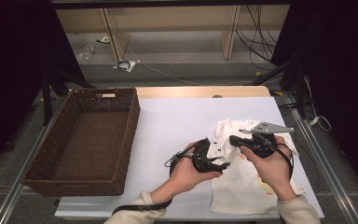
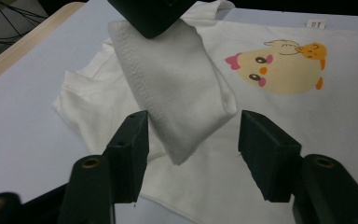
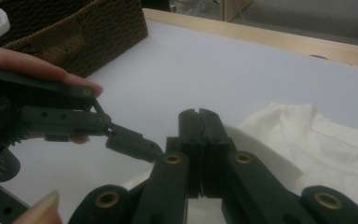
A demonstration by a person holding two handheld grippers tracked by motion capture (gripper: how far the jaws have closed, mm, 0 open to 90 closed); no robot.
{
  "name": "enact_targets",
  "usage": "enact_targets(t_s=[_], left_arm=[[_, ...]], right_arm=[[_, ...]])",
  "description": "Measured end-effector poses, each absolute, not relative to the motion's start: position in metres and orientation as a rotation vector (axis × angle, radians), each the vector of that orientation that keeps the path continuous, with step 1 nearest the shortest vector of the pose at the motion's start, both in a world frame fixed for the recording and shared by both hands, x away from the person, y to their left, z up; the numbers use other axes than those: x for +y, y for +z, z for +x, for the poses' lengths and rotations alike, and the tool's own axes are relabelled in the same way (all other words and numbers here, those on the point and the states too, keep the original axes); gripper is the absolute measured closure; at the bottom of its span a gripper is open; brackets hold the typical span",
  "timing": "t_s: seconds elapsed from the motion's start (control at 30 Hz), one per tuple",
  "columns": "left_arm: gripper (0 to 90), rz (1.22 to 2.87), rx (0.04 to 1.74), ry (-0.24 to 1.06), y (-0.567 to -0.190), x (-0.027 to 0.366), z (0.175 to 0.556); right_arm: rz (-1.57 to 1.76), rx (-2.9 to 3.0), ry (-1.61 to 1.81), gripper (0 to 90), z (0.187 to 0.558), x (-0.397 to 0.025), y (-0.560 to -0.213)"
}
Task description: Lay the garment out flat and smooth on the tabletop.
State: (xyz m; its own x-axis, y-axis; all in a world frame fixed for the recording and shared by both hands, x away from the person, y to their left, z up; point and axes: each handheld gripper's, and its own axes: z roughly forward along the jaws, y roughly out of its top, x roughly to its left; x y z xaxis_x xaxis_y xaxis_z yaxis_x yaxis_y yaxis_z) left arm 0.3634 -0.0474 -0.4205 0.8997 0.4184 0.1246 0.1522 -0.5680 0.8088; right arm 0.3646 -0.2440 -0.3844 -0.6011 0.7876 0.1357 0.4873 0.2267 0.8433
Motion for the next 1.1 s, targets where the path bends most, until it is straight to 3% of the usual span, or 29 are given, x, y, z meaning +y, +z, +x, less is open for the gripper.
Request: enact_targets(t_s=[0.43,0.6,0.73,1.1], left_arm=[[82.3,2.115,0.413,0.409,-0.419,-0.038,0.363],[83.6,2.079,0.461,0.414,-0.425,-0.024,0.366],[83.8,2.029,0.506,0.422,-0.427,-0.011,0.366],[84.0,1.951,0.567,0.441,-0.423,0.008,0.361]], right_arm=[[1.180,2.186,1.348,87.5,0.365,-0.243,-0.387],[1.136,2.116,1.447,65.8,0.365,-0.246,-0.387],[1.128,2.026,1.455,56.6,0.364,-0.258,-0.391],[1.193,1.841,1.432,44.3,0.356,-0.293,-0.410]])
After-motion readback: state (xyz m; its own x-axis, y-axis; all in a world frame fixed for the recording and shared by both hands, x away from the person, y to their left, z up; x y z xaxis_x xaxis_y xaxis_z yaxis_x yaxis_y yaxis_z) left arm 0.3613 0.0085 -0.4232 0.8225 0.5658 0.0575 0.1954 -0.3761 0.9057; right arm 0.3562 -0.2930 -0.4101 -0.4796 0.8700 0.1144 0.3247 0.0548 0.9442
